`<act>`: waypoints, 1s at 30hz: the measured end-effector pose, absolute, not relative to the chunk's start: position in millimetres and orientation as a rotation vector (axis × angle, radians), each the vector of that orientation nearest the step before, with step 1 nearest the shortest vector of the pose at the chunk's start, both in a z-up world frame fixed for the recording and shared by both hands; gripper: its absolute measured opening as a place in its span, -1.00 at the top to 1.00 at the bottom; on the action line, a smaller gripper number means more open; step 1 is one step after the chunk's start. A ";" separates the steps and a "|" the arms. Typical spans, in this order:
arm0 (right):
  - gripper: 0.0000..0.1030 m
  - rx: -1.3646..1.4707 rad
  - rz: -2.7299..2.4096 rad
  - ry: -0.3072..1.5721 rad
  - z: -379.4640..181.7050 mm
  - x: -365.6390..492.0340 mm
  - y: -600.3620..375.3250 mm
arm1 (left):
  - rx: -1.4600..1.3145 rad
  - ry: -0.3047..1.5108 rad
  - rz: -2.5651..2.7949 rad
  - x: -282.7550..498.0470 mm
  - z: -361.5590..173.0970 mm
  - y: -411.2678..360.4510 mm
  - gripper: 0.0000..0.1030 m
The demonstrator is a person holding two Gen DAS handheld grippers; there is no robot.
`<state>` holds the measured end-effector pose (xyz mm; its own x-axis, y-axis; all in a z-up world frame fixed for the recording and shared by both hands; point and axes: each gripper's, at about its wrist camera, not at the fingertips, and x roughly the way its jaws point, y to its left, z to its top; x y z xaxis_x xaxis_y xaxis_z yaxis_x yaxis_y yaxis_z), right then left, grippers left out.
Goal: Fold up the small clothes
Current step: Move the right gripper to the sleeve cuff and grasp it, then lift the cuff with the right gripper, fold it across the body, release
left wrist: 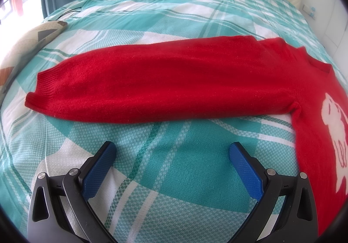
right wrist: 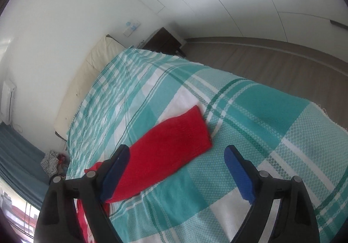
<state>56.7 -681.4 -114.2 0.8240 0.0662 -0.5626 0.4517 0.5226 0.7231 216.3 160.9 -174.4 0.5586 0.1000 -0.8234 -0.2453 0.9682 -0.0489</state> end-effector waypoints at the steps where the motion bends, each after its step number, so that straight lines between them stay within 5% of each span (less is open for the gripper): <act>1: -0.55 1.055 -0.244 0.588 -122.0 58.4 -689.0 | -0.168 0.958 0.203 216.4 -174.3 161.0 -0.99; 10: -0.01 1.104 -0.182 0.739 -151.2 112.0 -696.2 | -0.163 0.960 0.207 218.6 -172.8 163.2 -0.99; 12: 0.24 1.084 -0.195 0.756 -155.2 120.0 -695.0 | -0.162 0.958 0.208 219.1 -172.7 163.3 -0.99; 14: 0.91 1.052 -0.220 0.761 -153.5 124.0 -693.7 | -0.165 0.961 0.205 218.7 -172.7 163.4 -0.99; 21: 0.91 0.720 -0.155 0.610 -36.5 146.7 -618.5 | -0.254 0.898 0.203 207.6 -144.7 174.0 -0.99; 26: 0.91 0.512 0.111 0.560 58.8 197.1 -486.1 | -0.276 0.741 0.204 188.2 -105.3 182.3 -0.99; 30: 0.91 0.373 0.317 0.614 75.4 236.5 -357.2 | -0.235 0.697 0.238 183.6 -96.1 188.2 -0.99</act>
